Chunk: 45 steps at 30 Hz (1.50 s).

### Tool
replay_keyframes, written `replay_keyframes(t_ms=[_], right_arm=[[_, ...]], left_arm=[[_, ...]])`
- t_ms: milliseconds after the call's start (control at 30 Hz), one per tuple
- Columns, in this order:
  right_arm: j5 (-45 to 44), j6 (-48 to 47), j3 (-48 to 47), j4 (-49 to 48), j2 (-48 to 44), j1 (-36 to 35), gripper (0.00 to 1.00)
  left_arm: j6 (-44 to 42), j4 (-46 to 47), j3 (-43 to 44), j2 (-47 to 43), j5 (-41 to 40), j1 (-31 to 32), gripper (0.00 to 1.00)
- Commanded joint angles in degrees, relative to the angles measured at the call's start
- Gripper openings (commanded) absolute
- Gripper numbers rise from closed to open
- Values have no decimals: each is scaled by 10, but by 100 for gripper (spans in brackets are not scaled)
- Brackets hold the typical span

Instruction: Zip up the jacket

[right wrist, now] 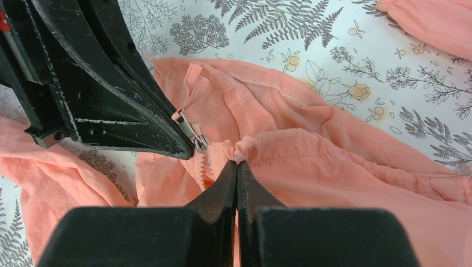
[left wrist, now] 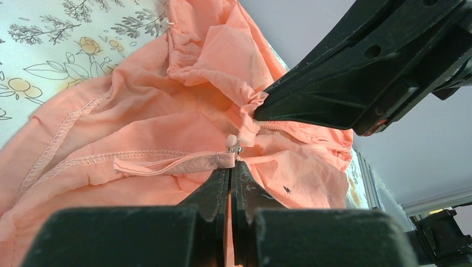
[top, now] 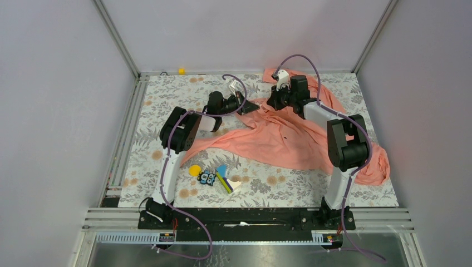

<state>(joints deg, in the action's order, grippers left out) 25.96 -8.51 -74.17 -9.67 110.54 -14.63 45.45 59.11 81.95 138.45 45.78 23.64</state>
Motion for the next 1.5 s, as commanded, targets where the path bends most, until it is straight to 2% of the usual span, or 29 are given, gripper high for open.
replay_keyframes(t_ms=[0, 500, 1467], right_arm=[[1, 4, -8, -21, -12, -6, 0], [-11, 0, -19, -5, -5, -6, 0], [2, 3, -22, -6, -1, -6, 0]], left_arm=[[-25, -1, 18, -28, -5, 5, 0], [-6, 41, -2, -35, -18, 0, 0], [4, 52, 0, -30, -10, -2, 0]])
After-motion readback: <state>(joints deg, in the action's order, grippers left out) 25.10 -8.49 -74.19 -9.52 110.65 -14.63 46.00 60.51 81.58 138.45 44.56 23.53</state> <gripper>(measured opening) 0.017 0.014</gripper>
